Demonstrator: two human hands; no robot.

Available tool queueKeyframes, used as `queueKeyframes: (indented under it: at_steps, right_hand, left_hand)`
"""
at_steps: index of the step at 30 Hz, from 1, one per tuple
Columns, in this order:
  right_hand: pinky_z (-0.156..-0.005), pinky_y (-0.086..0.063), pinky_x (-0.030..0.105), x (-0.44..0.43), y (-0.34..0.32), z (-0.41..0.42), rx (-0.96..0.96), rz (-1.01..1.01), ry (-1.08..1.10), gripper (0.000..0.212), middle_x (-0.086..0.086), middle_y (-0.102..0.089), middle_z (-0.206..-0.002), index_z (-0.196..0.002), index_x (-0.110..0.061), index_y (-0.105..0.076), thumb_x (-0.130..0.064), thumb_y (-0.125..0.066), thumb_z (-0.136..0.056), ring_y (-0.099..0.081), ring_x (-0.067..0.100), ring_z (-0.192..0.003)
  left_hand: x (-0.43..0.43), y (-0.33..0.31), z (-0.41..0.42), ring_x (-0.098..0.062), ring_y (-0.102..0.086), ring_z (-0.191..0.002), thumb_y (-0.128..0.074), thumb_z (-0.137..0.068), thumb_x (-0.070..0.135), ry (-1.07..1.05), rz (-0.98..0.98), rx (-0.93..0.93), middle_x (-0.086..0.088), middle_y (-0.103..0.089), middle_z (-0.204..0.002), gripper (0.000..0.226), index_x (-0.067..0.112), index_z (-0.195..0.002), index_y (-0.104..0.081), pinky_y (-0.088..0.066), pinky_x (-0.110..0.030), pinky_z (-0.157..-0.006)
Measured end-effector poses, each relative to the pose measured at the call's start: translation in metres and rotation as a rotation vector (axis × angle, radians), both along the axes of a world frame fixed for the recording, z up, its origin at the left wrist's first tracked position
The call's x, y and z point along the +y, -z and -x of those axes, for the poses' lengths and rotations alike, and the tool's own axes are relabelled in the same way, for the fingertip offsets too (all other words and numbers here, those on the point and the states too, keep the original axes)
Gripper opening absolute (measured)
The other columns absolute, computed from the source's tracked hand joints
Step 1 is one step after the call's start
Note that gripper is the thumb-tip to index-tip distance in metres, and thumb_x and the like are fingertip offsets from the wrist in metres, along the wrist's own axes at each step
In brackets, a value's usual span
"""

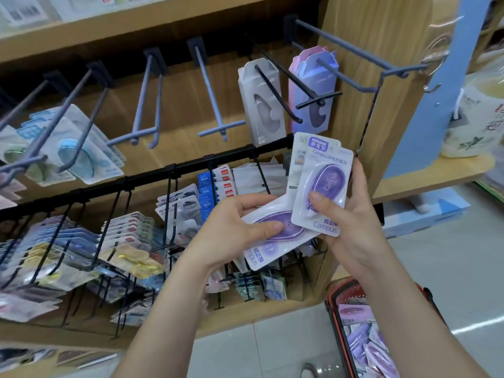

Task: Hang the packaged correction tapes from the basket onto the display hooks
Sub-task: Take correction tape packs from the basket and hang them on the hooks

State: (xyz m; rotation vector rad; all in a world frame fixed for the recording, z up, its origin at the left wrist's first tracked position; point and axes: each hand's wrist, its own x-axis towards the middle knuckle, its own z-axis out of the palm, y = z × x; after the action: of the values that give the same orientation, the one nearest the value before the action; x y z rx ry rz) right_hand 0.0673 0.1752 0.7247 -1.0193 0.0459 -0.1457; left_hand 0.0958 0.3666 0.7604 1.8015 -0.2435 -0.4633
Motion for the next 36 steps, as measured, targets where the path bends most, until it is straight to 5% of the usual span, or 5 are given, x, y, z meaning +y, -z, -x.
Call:
queueKeyframes:
  at_steps: [11,16,21,28,36]
  right_hand:
    - [-0.045,-0.053,0.029,-0.015,-0.008,0.007,0.040,0.341,0.122,0.092,-0.013,-0.059,-0.135,-0.142,-0.056,-0.020,-0.004,-0.071,-0.087,-0.071,0.023,-0.103]
    - [-0.053,-0.057,0.025,-0.018,-0.012,0.013,0.046,0.484,0.071,0.083,-0.040,-0.054,-0.121,-0.141,-0.056,-0.030,-0.005,-0.069,-0.089,-0.067,-0.005,-0.097]
    - [-0.044,-0.051,0.025,-0.008,-0.009,0.012,0.103,0.563,-0.017,0.044,-0.013,-0.060,-0.129,-0.109,-0.050,-0.069,-0.009,-0.061,-0.096,-0.065,0.017,-0.080]
    - [-0.041,-0.052,0.029,0.019,-0.013,0.015,0.093,0.366,-0.255,0.028,0.004,-0.073,-0.076,-0.090,-0.024,-0.077,-0.030,-0.051,-0.097,-0.067,0.018,-0.060]
    - [-0.043,-0.051,0.026,0.056,-0.013,0.002,0.069,0.485,-0.269,0.009,-0.023,-0.060,-0.072,-0.084,-0.024,-0.071,-0.020,-0.067,-0.092,-0.055,0.001,-0.063]
  left_hand:
    - [0.029,0.010,0.014,-0.030,-0.069,-0.095,-0.084,-0.065,0.032,-0.361,0.127,-0.188,-0.006,-0.067,-0.116,0.038,0.044,-0.096,-0.065,-0.057,-0.048,-0.076]
    - [0.049,0.012,0.016,-0.023,-0.071,-0.086,-0.078,-0.064,-0.002,-0.351,0.291,-0.137,-0.003,-0.075,-0.101,0.062,0.027,-0.115,-0.057,-0.062,-0.037,-0.071]
    - [0.045,0.015,0.020,-0.013,-0.071,-0.068,-0.072,-0.066,0.014,-0.528,0.480,-0.146,0.002,-0.076,-0.081,0.037,0.019,-0.102,-0.067,-0.058,-0.027,-0.056]
    - [0.030,0.021,0.036,-0.019,-0.070,-0.074,-0.062,-0.090,0.002,-0.593,0.343,-0.154,-0.006,-0.077,-0.093,0.032,0.014,-0.120,-0.065,-0.056,-0.028,-0.056]
    - [0.055,0.012,0.062,-0.024,-0.073,-0.077,-0.060,-0.093,0.002,-0.803,0.330,-0.044,-0.006,-0.076,-0.089,0.023,0.020,-0.106,-0.062,-0.060,-0.032,-0.063]
